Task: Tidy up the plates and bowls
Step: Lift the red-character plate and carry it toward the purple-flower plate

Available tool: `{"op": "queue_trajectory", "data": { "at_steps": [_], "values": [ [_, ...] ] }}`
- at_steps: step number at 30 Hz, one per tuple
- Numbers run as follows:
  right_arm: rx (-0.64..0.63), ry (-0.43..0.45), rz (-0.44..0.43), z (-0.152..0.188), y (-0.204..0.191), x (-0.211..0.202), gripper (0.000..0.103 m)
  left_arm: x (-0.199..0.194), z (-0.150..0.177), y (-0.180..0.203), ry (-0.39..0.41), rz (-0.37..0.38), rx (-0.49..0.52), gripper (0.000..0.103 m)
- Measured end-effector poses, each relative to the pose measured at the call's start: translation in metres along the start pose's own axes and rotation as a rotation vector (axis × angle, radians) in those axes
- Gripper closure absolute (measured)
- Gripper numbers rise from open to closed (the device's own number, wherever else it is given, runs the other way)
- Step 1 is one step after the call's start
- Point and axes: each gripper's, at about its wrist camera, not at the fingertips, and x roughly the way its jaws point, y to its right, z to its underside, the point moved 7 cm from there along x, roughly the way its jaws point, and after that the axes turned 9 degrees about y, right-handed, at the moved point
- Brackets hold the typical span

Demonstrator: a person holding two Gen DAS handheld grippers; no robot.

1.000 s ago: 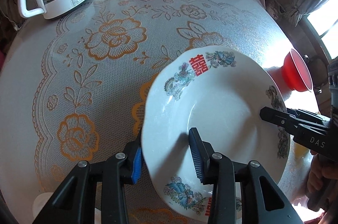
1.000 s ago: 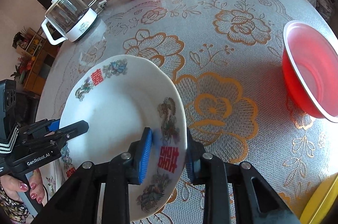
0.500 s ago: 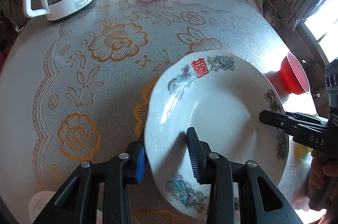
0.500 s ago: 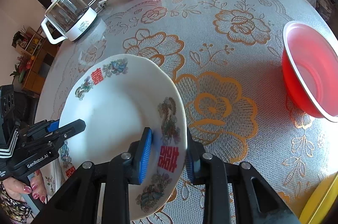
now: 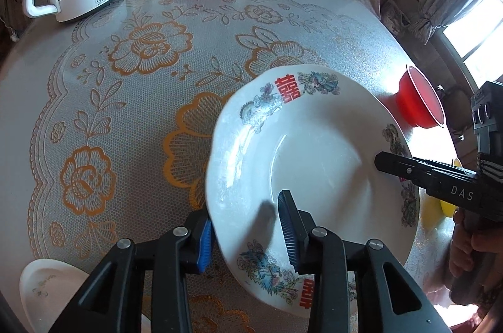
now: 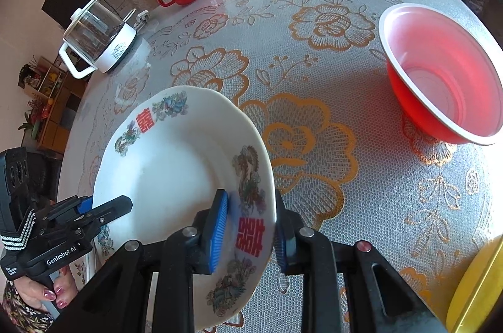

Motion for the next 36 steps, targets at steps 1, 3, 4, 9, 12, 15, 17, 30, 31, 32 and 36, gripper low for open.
{"op": "queue_trajectory", "data": {
  "at_steps": [1,3,4,9,12,15,17,30,31,32,36],
  "values": [
    [-0.011,0.000,0.002,0.000,-0.001,0.000,0.077,0.001,-0.001,0.000,0.001,-0.006,-0.002,0.066],
    [-0.025,0.003,0.001,0.000,-0.002,0.000,0.076,0.003,-0.004,-0.001,0.002,-0.021,0.010,0.067],
    [-0.025,0.005,0.002,0.000,-0.002,0.001,0.076,0.002,-0.002,0.001,0.003,-0.035,0.025,0.067],
    [-0.006,0.021,0.010,0.000,-0.001,0.001,0.076,-0.004,-0.003,0.001,0.024,-0.043,0.055,0.069],
    [0.018,0.031,0.018,0.002,0.001,-0.001,0.076,-0.007,-0.002,0.001,0.034,-0.057,0.071,0.069],
    [0.018,0.027,0.022,0.005,0.001,-0.004,0.077,-0.008,-0.001,0.001,0.032,-0.061,0.061,0.069],
    [0.017,0.025,0.014,0.006,0.002,-0.008,0.078,-0.009,0.000,0.002,0.029,-0.055,0.055,0.069],
    [0.048,0.034,-0.008,0.023,0.007,-0.036,0.082,-0.032,0.018,0.017,0.052,-0.012,0.069,0.070],
    [0.051,0.037,-0.011,0.024,0.006,-0.038,0.082,-0.035,0.019,0.017,0.058,-0.008,0.069,0.070],
    [0.055,0.042,-0.017,0.025,0.005,-0.041,0.083,-0.038,0.020,0.018,0.063,-0.004,0.069,0.070],
    [0.059,0.053,-0.033,0.030,0.003,-0.048,0.084,-0.046,0.023,0.020,0.069,0.003,0.070,0.070]
  ]
}}
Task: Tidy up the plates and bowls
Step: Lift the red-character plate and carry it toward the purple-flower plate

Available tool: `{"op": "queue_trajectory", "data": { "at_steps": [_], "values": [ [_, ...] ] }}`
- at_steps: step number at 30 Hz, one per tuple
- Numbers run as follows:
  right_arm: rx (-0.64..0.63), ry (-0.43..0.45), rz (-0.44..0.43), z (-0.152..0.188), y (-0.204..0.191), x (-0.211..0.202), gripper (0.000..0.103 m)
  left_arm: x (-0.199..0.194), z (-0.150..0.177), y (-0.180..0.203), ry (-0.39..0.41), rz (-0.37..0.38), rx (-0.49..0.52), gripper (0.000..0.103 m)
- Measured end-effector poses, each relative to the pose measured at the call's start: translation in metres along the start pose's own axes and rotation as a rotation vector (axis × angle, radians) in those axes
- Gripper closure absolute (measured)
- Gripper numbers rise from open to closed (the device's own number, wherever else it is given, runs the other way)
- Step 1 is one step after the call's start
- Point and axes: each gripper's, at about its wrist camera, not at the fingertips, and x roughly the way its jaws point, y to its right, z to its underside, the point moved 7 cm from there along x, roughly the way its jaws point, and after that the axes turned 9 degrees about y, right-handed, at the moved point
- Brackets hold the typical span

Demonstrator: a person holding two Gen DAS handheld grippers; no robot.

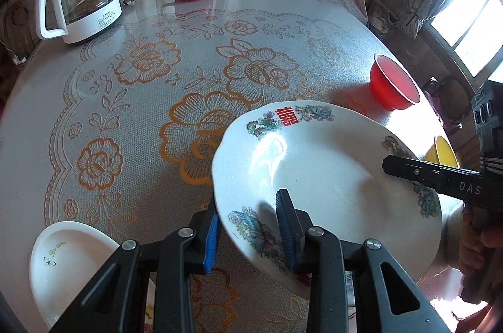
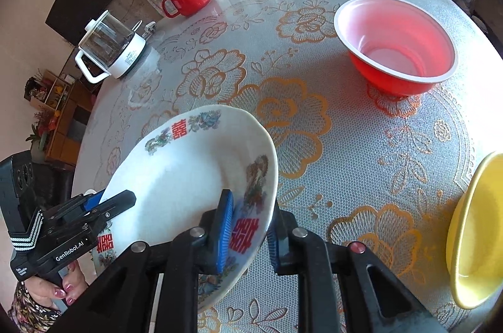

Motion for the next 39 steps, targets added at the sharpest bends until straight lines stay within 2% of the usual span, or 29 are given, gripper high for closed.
{"op": "queue_trajectory", "data": {
  "at_steps": [6,10,16,20,23,29,34,39],
  "values": [
    [0.026,-0.010,-0.019,0.009,-0.004,0.002,0.084,0.000,0.006,0.002,-0.011,0.036,-0.023,0.070],
    [0.035,-0.001,-0.044,0.011,-0.006,0.003,0.085,0.013,0.003,-0.004,-0.039,0.030,-0.025,0.069],
    [0.079,-0.011,-0.054,0.017,0.002,0.014,0.085,0.037,-0.007,-0.018,-0.094,0.038,-0.086,0.071],
    [0.140,-0.022,-0.085,0.020,0.011,0.021,0.085,0.044,-0.026,-0.013,-0.053,0.004,0.018,0.070],
    [0.143,-0.025,-0.087,0.018,0.013,0.023,0.085,0.055,-0.032,-0.007,-0.071,-0.019,0.078,0.066],
    [0.085,-0.010,-0.058,0.014,0.011,0.021,0.084,0.052,-0.030,-0.010,-0.044,-0.002,0.048,0.070],
    [-0.024,0.031,-0.060,0.011,-0.001,0.003,0.085,0.038,-0.020,-0.015,-0.031,0.033,0.013,0.073],
    [-0.019,0.037,-0.067,0.012,-0.003,-0.004,0.087,0.023,-0.010,-0.012,-0.021,0.085,-0.030,0.074]
  ]
}}
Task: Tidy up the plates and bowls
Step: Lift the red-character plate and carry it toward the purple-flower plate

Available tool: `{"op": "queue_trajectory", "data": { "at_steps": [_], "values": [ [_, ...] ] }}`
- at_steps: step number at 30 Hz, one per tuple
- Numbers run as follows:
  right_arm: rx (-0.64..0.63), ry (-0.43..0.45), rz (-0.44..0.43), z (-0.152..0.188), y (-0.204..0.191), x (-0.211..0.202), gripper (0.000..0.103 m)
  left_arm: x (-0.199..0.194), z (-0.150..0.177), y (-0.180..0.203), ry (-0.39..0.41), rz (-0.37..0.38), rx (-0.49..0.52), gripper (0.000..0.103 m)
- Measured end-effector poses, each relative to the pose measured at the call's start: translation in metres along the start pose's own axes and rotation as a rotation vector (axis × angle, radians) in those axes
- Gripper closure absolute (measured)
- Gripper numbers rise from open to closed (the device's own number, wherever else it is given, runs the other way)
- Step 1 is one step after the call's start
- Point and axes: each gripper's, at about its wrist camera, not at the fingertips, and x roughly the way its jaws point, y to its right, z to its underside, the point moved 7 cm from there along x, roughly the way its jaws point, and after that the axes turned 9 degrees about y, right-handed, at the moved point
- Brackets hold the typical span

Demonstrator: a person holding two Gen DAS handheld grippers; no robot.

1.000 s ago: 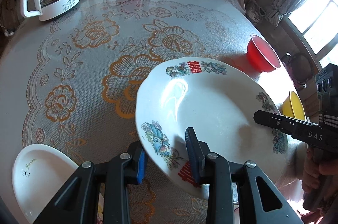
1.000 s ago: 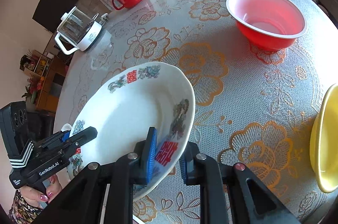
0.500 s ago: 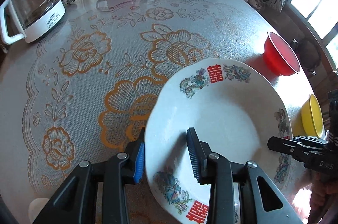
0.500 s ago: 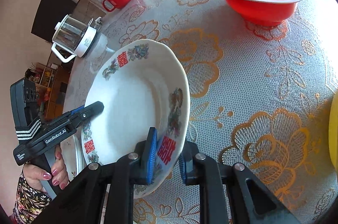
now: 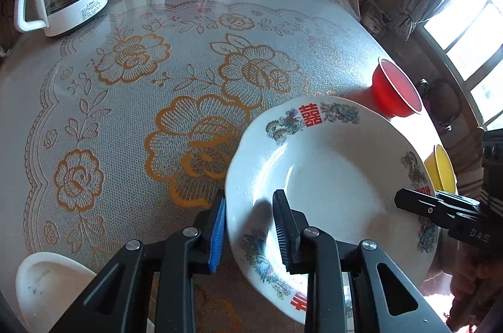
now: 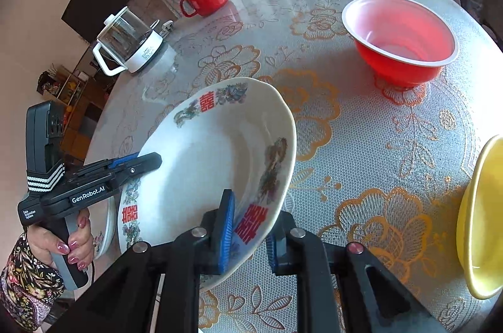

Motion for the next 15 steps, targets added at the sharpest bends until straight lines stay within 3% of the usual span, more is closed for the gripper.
{"op": "queue_trajectory", "data": {
  "at_steps": [5,15],
  "values": [
    [-0.011,0.019,-0.019,0.005,-0.003,-0.012,0.087,-0.015,0.005,0.004,0.034,0.049,-0.042,0.074],
    [-0.057,0.040,-0.001,0.022,-0.013,-0.037,0.087,-0.045,0.024,0.020,0.062,0.070,-0.036,0.074]
  ]
}}
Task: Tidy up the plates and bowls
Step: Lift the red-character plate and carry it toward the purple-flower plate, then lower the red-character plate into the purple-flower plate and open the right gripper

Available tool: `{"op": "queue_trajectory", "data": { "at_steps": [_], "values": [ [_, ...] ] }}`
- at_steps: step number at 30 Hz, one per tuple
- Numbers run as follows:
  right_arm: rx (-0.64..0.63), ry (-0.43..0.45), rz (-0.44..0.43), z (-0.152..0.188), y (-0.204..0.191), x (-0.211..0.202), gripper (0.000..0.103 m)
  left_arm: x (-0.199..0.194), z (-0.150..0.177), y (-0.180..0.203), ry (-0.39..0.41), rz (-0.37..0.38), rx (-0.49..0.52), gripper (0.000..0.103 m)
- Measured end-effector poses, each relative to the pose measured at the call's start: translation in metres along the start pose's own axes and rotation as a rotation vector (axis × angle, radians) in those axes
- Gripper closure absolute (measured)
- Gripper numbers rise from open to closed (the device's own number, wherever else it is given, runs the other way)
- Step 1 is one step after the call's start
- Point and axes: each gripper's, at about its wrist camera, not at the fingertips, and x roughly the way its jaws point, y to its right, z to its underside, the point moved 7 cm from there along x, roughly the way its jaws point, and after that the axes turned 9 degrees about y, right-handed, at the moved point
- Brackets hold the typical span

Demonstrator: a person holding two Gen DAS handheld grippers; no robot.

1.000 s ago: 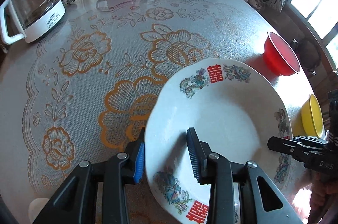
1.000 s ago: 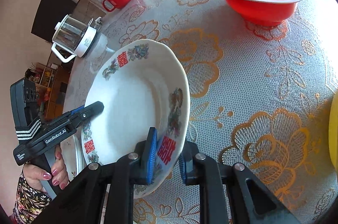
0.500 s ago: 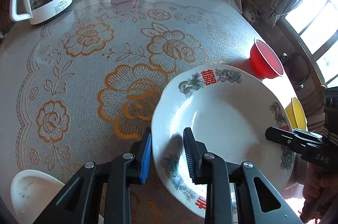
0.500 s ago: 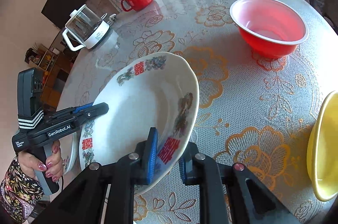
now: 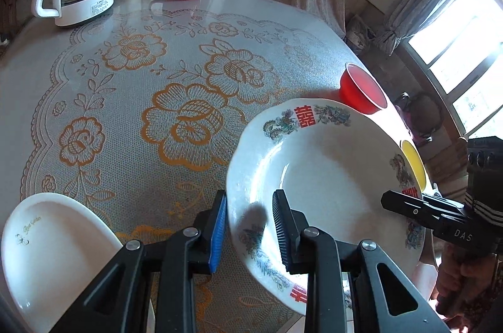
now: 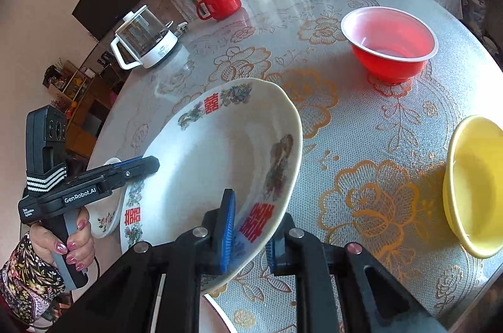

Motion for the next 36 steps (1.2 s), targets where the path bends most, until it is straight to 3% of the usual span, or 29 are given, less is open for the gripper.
{"op": "queue_trajectory", "data": {
  "at_steps": [7,16,27,36],
  "values": [
    [-0.021,0.035,-0.013,0.021,-0.017,-0.037,0.087,-0.045,0.018,0.015,0.051,0.019,0.023,0.074],
    [-0.038,0.038,-0.030,0.072,-0.042,-0.075,0.087,-0.088,0.062,0.021,0.072,0.006,0.040,0.074],
    [0.018,-0.026,-0.065,0.141,-0.057,-0.077,0.087,-0.105,0.119,0.008,0.020,-0.034,0.078,0.074],
    [0.089,-0.059,-0.080,0.167,-0.050,-0.068,0.087,-0.101,0.143,0.009,-0.013,-0.062,0.121,0.074]
  ]
}}
